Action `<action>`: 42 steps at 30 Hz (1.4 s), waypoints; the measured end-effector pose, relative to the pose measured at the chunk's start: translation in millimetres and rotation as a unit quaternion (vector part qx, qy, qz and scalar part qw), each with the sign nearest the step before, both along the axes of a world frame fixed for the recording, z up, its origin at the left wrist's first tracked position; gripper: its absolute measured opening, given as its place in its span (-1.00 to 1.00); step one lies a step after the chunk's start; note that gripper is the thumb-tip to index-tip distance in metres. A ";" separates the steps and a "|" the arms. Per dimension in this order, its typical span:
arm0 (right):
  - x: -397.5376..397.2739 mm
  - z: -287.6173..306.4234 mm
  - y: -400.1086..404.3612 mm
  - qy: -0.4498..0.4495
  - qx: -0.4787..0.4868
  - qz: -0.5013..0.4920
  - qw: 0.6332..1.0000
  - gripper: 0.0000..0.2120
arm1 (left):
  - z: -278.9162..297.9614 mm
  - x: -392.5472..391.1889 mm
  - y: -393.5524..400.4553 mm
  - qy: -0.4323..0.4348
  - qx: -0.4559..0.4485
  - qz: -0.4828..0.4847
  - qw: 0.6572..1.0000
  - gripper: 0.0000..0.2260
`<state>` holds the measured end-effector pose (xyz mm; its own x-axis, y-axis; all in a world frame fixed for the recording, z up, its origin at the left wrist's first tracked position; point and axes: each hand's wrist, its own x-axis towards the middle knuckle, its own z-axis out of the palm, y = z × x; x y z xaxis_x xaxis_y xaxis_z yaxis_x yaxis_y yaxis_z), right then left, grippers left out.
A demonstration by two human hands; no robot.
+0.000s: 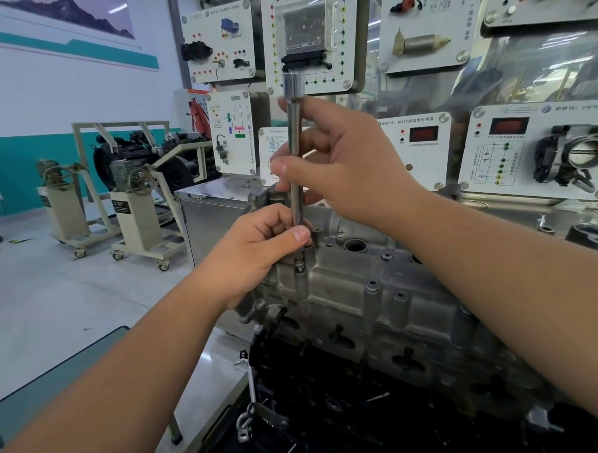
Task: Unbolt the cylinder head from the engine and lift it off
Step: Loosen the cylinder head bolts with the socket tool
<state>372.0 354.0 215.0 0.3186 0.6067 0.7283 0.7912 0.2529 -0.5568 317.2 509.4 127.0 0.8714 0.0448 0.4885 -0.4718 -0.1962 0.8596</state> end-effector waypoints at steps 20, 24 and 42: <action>-1.7 -0.8 0.8 0.014 -0.027 0.023 0.999 -0.62 | -0.8 -1.5 9.2 0.033 0.002 -0.030 0.999 -0.83; -0.5 -0.8 1.5 0.011 0.019 -0.024 0.999 -0.66 | -1.2 1.7 6.6 0.010 -0.005 -0.014 1.000 -0.88; -1.7 1.2 0.9 0.011 -0.014 0.008 1.000 -0.72 | -0.8 -0.1 7.6 0.024 0.025 -0.013 0.999 -0.84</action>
